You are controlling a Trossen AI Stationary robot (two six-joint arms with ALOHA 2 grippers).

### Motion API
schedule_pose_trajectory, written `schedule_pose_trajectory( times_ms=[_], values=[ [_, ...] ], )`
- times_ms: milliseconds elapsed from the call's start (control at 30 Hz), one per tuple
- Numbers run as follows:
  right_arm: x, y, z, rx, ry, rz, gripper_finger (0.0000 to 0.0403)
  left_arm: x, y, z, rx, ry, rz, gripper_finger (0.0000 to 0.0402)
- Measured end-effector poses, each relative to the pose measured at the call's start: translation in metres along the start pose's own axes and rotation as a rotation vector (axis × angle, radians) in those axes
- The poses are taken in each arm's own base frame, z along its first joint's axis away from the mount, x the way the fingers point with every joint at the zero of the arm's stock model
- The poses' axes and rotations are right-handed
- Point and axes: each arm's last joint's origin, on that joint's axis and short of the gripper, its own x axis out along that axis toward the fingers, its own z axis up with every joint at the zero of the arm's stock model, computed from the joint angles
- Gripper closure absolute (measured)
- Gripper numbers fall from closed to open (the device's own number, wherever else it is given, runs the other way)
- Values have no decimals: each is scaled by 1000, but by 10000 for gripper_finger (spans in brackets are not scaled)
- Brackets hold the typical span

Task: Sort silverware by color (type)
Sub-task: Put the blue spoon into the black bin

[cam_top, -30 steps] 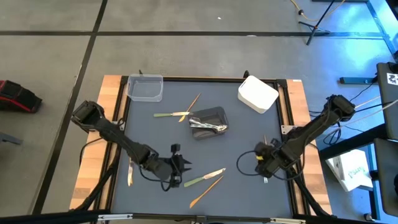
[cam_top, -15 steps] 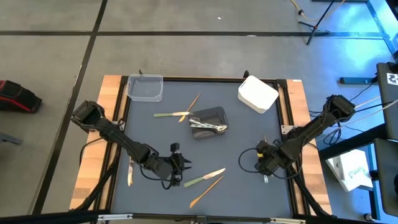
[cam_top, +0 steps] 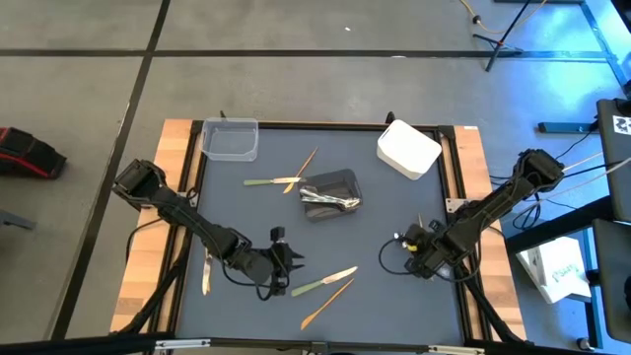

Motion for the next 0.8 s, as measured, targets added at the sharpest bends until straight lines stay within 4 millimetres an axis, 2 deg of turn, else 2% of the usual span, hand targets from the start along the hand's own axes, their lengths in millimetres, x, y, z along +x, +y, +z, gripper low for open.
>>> schedule_pose_trajectory(
  times_ms=[67, 167, 267, 533, 800],
  values=[
    [0, 1, 1, -46, -22, 1, 394, 0, 0, 1, 12, -6, -1, 307],
    [-4, 5, 4, -73, -69, 4, 384, 1, 1, 2, 19, -14, 2, 307],
    [-12, 13, 10, -104, -135, 28, 386, 1, 1, 2, 20, -14, 4, 307],
    [-30, 29, 20, -182, -181, 81, 399, 1, 1, 2, 20, -16, 1, 307],
    [-40, 36, 48, -233, -312, 91, 401, 1, 1, 2, 21, -16, 1, 307]
  ],
)
